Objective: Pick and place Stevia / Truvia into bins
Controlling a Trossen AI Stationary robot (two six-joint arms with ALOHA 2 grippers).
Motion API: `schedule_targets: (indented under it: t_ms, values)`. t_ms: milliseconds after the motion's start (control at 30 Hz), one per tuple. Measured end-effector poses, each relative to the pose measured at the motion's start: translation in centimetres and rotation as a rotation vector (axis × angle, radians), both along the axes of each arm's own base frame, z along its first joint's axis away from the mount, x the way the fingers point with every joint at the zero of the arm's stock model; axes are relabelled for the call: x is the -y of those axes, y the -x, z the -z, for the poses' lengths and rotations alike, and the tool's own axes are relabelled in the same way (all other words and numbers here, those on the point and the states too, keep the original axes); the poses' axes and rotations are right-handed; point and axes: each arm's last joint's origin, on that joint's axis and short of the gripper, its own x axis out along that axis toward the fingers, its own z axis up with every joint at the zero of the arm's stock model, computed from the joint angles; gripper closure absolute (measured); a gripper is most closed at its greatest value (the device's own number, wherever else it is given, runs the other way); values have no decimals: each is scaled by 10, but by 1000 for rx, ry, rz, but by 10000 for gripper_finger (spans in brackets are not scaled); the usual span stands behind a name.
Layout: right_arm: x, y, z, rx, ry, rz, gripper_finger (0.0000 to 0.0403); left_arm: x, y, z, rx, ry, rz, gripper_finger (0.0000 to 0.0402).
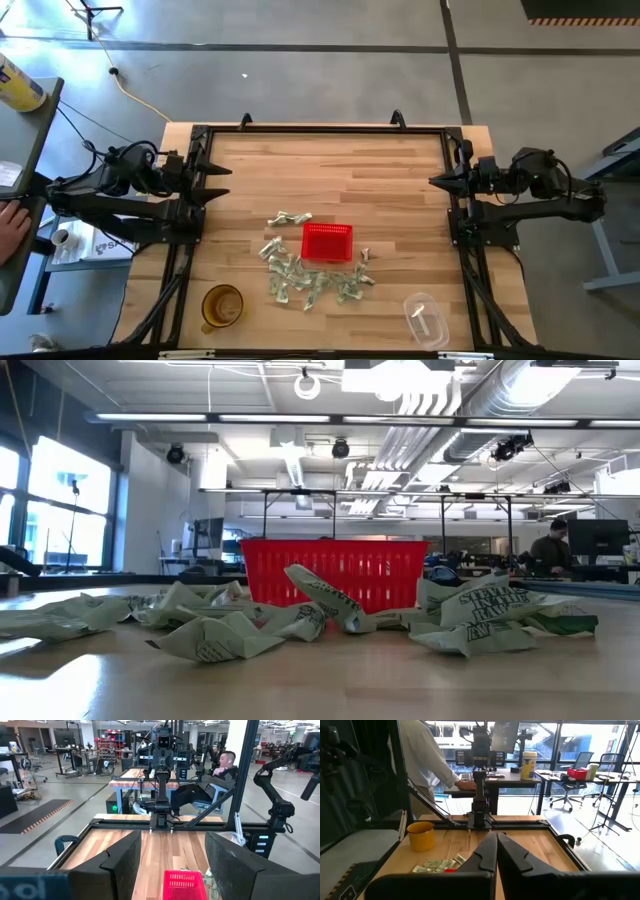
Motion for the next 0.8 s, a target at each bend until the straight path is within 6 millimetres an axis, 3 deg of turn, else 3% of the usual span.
schedule_targets:
  t_ms: [800]
  values:
    - [0,0,0,0,0,0,402,0,0,0,0,0,0,147]
